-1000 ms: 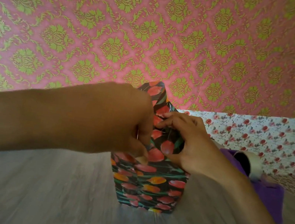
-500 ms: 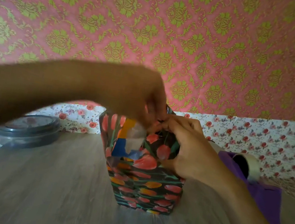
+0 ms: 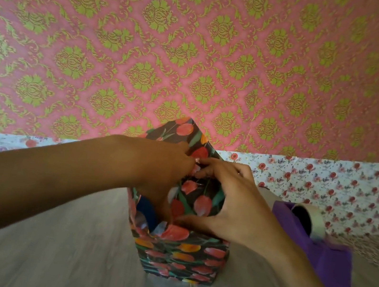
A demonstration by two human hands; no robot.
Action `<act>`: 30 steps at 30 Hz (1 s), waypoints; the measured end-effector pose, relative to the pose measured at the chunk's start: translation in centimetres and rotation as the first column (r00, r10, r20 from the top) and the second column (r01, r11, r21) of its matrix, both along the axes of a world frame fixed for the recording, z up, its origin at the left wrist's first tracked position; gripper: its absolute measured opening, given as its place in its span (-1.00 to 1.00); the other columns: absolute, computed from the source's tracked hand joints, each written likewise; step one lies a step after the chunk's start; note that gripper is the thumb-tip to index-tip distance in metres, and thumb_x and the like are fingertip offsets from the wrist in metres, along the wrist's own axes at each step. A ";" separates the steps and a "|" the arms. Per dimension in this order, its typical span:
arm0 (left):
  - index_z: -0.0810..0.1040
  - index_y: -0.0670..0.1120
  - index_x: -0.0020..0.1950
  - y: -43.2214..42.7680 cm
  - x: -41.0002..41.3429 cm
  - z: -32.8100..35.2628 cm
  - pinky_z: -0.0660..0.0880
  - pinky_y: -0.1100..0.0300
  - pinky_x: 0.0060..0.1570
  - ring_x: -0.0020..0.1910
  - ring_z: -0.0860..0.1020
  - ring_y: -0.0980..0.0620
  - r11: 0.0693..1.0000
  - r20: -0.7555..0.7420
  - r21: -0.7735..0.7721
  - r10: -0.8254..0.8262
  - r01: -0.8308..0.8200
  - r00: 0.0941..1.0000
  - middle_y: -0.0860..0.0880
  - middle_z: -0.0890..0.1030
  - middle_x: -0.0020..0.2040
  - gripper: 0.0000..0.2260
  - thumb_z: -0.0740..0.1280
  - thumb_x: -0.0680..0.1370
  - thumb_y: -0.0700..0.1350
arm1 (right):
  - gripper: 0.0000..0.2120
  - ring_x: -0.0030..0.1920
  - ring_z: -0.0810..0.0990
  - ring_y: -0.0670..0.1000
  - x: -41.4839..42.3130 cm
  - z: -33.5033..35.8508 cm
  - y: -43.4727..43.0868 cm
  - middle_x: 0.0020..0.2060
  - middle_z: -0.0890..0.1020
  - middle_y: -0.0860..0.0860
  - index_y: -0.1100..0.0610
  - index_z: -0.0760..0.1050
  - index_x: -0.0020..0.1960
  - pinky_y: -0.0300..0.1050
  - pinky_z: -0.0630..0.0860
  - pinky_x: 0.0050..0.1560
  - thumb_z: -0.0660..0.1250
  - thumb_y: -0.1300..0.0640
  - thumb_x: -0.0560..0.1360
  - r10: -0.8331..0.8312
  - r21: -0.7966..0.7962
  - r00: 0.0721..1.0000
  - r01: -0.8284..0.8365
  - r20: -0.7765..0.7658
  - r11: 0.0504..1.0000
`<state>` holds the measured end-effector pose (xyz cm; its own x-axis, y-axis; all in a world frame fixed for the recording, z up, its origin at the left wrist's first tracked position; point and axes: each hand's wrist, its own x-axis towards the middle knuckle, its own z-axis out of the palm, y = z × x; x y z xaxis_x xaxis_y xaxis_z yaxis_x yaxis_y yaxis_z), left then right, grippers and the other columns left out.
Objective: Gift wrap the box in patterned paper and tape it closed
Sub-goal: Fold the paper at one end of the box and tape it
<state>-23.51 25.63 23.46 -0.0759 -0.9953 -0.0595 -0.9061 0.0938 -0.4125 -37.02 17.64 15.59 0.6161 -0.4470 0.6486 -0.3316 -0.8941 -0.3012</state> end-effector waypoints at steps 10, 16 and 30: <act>0.35 -0.07 0.37 -0.8 0.7 0.9 0.47 0.02 0.19 0.18 0.49 -0.08 0.996 -0.005 0.077 0.041 -0.040 0.999 -0.09 0.48 0.24 -0.23 0.45 0.29 0.27 | -0.26 0.14 0.24 -0.22 0.0 0.3 0.0 0.05 0.43 -0.35 -0.14 0.41 0.12 -0.39 0.34 0.10 0.38 -0.42 0.02 -0.019 -0.021 1.000 0.018 -0.022 1.000; 0.43 -0.11 0.31 -1.7 0.4 0.4 0.46 0.05 0.17 0.15 0.50 -0.09 0.997 0.038 0.061 0.033 -0.035 0.999 -0.09 0.53 0.20 -0.32 0.42 0.33 0.26 | -0.26 0.16 0.20 -0.30 0.3 0.3 -0.6 0.08 0.41 -0.37 -0.18 0.40 0.09 -0.48 0.29 0.09 0.37 -0.43 -0.02 0.006 -0.005 1.000 -0.006 -0.030 1.000; 0.43 -0.12 0.30 -2.1 0.7 -0.2 0.46 0.20 -0.06 0.09 0.52 -0.04 0.997 0.100 0.051 0.055 -0.061 0.993 -0.09 0.54 0.20 -0.34 0.38 0.37 0.28 | -0.95 -0.24 0.57 -0.09 -11.5 -2.3 -6.3 -0.31 0.62 -0.13 0.06 0.55 -0.17 -0.14 0.48 -0.16 0.41 0.14 0.45 -0.480 0.302 0.479 0.402 0.735 0.864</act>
